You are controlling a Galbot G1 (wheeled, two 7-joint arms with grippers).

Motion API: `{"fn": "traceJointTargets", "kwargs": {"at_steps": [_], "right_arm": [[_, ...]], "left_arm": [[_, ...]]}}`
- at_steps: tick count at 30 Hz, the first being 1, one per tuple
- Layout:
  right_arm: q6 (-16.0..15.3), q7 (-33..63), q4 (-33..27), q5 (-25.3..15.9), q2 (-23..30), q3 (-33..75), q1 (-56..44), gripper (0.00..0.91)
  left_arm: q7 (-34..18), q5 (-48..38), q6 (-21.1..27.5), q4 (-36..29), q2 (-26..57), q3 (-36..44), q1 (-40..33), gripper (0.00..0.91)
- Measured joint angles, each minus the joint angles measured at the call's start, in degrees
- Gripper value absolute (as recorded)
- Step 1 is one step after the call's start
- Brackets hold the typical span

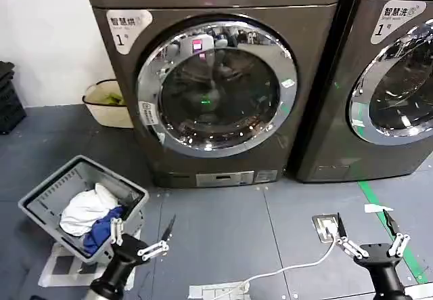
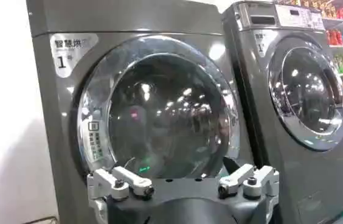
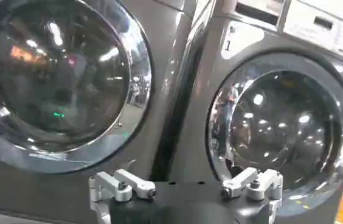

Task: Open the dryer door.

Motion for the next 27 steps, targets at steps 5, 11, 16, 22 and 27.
{"fn": "traceJointTargets", "kwargs": {"at_steps": [5,11,16,22,27], "right_arm": [[-3.1,-0.3,-1.2,3.7,-3.7,-1.0,3.4,0.907],[-6.6,-1.2,-3.3,8.3,-9.2,-2.7,8.7,0.907],[-7.9,-2.3,-4.9,11.4,-13.6,-4.3,12.8,0.907],[-7.6,-2.3,-7.1,13.6,-19.1,-7.6,17.6,0.907],[-7.7,-1.7,-9.1,15.7,-23.0,-11.5,22.5,0.907]], "left_arm": [[0.1,0.0,0.0,-0.5,0.0,0.0,0.3,0.907],[0.1,0.0,0.1,-0.9,0.0,0.1,0.4,0.907],[0.1,0.0,0.1,-1.2,-0.2,0.2,0.8,0.907],[0.1,0.2,0.1,-1.3,-0.6,0.4,1.0,0.907],[0.1,0.2,0.0,-1.5,-0.8,0.3,1.1,0.907]]}}
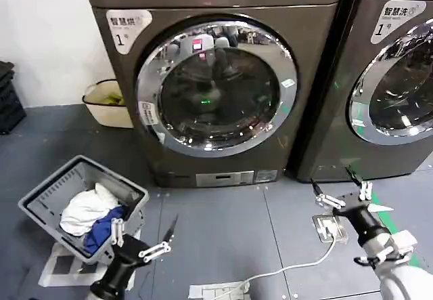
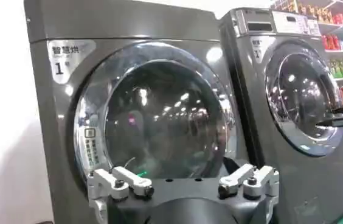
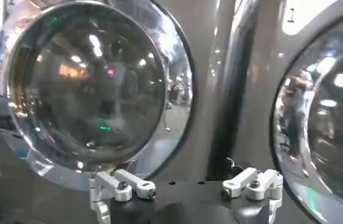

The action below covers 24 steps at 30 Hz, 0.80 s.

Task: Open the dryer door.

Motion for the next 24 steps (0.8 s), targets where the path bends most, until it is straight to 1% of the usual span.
{"fn": "traceJointTargets", "kwargs": {"at_steps": [6,13,19,24], "right_arm": [[-0.6,0.9,-2.2,3.9,-4.1,-6.2,6.6,0.907],[-0.2,0.6,-5.0,6.7,-7.1,-14.2,15.1,0.907],[-0.5,0.5,-7.4,10.2,-8.0,-21.0,22.8,0.907],[-0.4,0.4,-9.5,11.7,-7.5,-25.9,28.2,0.907]], "left_arm": [[0.0,0.0,-0.1,-0.6,0.0,-0.4,0.6,0.907],[0.0,0.4,-0.3,-0.8,-0.4,-0.5,1.0,0.907],[0.0,0.5,-0.5,-0.8,-0.5,-0.6,1.3,0.907],[0.0,0.6,-0.5,-1.0,-0.6,-0.6,1.3,0.907]]}}
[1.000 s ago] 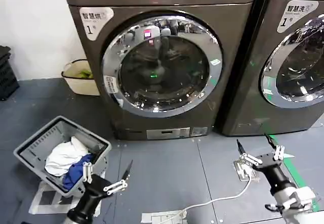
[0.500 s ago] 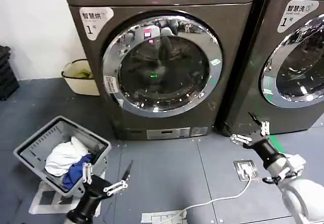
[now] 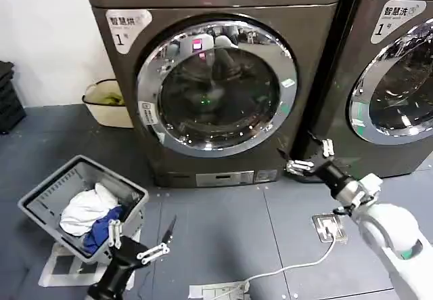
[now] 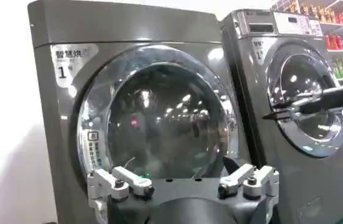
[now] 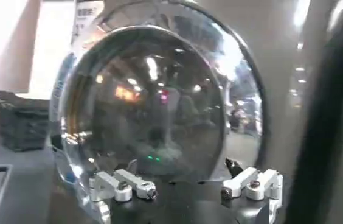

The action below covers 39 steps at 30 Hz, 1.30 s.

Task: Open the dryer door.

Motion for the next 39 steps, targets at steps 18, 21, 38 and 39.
{"fn": "traceJointTargets", "kwargs": {"at_steps": [18,21,38,39], "right_arm": [[-0.5,-0.1,-7.1,3.9,3.8,-14.9,16.2,0.907],[-0.5,-0.1,-8.2,3.9,4.8,-16.9,18.3,0.907],[-0.3,0.1,-14.1,3.8,9.5,-25.0,26.7,0.907],[-0.3,0.1,-14.5,3.7,9.8,-25.4,27.0,0.907]], "left_arm": [[0.1,0.4,0.0,0.0,-0.5,0.0,0.0,0.907],[0.1,0.4,0.0,0.0,-0.6,0.0,0.0,0.907],[0.2,0.5,0.0,-0.2,-0.9,-0.4,0.3,0.907],[0.2,0.5,0.0,-0.2,-0.9,-0.4,0.3,0.907]]}}
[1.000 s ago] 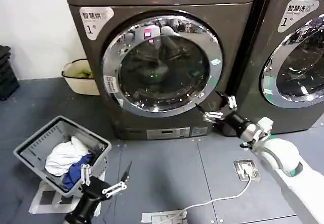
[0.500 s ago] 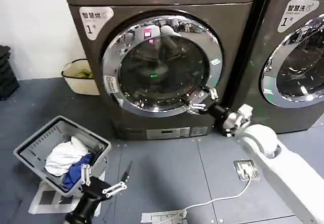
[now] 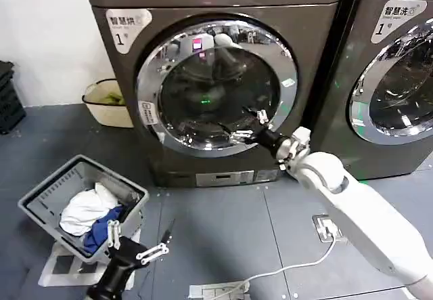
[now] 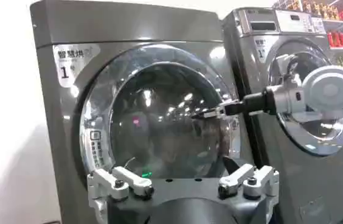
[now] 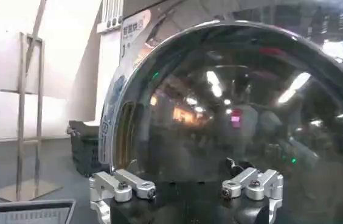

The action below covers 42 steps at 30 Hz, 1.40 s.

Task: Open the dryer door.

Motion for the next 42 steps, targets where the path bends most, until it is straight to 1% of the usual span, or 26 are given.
{"fn": "traceJointTargets", "kwargs": {"at_steps": [42], "right_arm": [[-0.5,0.4,-7.9,-0.7,11.5,-10.7,9.4,0.907]], "left_arm": [[0.1,-0.3,0.0,0.4,-0.3,-0.4,-0.6,0.907]]}}
